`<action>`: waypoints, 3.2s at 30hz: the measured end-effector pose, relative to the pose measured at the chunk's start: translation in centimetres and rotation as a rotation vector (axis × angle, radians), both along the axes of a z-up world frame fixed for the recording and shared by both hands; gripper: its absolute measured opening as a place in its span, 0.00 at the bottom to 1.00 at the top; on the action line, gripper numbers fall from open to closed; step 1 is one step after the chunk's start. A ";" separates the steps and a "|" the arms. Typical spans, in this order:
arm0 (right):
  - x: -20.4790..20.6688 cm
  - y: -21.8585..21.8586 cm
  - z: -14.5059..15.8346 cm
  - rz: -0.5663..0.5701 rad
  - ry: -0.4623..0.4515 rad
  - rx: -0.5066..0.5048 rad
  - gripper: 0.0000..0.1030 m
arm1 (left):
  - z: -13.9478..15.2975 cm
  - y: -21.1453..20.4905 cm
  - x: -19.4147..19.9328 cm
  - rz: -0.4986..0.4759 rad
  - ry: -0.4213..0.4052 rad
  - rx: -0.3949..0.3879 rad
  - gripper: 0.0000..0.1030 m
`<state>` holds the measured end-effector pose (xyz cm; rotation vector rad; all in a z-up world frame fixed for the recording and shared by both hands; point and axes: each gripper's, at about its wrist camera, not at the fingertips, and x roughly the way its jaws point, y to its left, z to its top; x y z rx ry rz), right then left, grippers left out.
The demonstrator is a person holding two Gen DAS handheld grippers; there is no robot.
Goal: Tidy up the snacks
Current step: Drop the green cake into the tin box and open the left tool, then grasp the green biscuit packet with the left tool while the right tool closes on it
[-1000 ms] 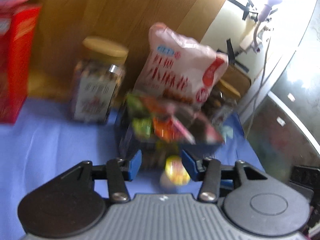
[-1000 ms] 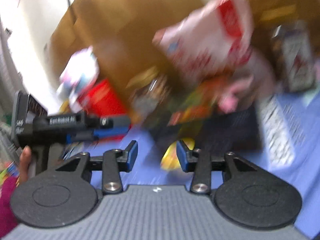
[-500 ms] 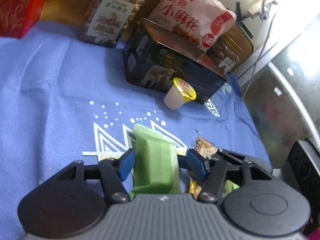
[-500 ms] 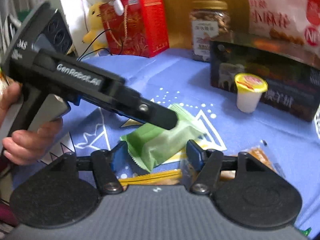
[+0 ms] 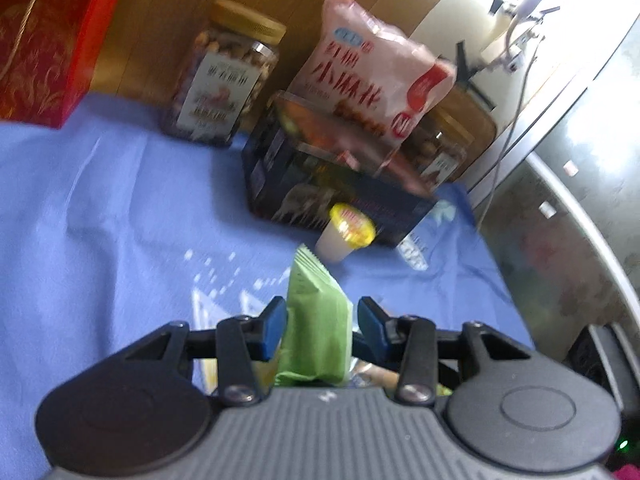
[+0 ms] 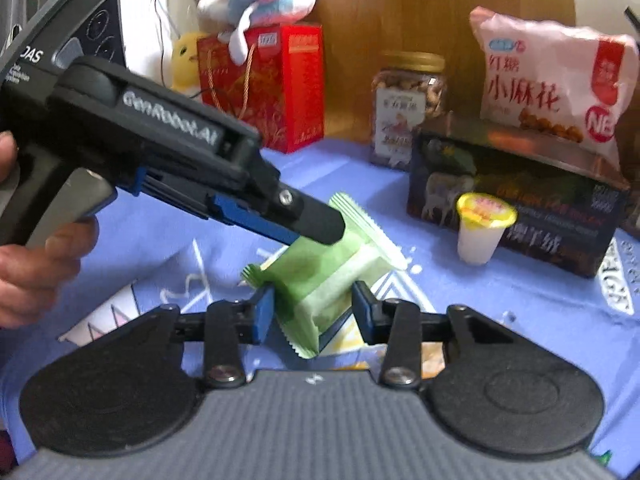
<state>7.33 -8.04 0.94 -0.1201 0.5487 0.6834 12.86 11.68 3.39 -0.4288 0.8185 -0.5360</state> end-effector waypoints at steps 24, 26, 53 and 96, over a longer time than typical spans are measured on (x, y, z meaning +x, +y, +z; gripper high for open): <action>12.3 -11.9 3.8 -0.398 -0.206 0.094 0.37 | 4.0 -13.3 13.7 -0.160 -0.117 0.031 0.38; 11.1 -13.3 3.7 -0.408 -0.188 0.124 0.37 | 4.2 -13.0 12.2 -0.172 -0.135 0.047 0.38; -5.9 -17.4 -3.1 -0.329 0.358 0.517 0.39 | -1.4 -7.3 -3.5 -0.265 0.050 -0.088 0.49; -8.4 -19.9 -1.6 -0.290 0.256 0.604 0.26 | -2.1 -12.7 -3.4 -0.310 0.061 -0.094 0.34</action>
